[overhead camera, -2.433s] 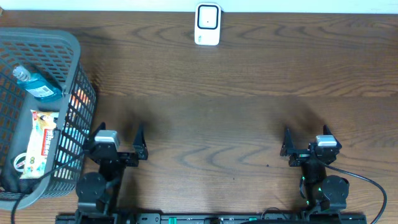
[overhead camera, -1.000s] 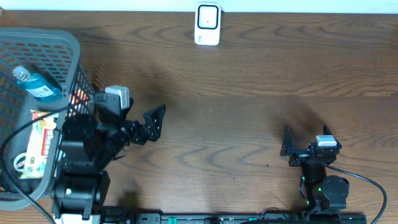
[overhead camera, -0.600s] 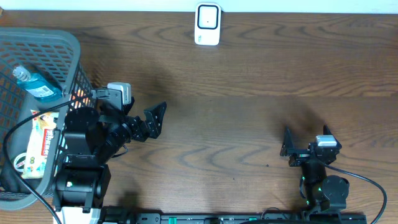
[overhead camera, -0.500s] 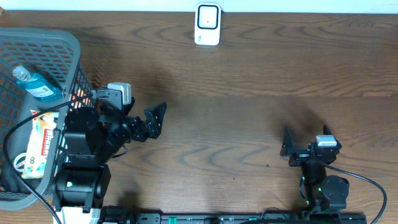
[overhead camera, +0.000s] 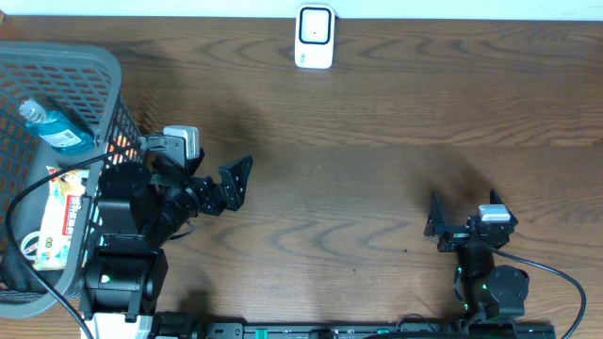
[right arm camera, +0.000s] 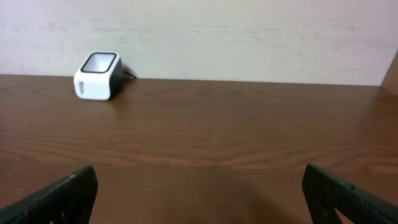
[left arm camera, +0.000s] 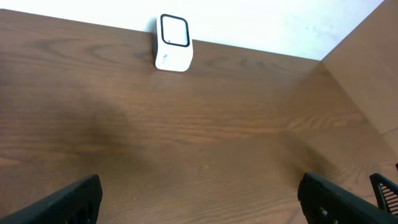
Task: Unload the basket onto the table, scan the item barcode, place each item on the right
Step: 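Raise the left gripper and swing it toward the grey basket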
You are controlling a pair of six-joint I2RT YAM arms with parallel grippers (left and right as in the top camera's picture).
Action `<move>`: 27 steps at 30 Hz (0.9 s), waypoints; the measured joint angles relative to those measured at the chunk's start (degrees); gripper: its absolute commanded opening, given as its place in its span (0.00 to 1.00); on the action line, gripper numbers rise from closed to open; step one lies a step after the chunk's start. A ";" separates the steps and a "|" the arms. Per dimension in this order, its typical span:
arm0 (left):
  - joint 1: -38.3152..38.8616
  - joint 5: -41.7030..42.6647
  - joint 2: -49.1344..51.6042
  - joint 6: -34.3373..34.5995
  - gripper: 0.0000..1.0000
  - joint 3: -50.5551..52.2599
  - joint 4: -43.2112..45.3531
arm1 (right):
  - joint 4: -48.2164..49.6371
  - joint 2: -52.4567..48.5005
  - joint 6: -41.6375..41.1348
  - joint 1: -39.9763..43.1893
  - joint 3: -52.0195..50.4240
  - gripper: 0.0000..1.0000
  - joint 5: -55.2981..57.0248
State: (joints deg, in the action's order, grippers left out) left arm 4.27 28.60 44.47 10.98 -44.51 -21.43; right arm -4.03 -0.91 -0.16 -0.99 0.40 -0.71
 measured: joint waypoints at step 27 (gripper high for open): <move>-0.24 0.00 1.79 5.84 0.98 -9.33 -0.87 | 0.00 0.00 0.00 0.00 0.00 0.99 -0.02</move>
State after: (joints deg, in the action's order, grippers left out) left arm 4.03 28.60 46.26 16.82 -53.84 -22.31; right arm -4.03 -0.91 -0.16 -0.99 0.40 -0.73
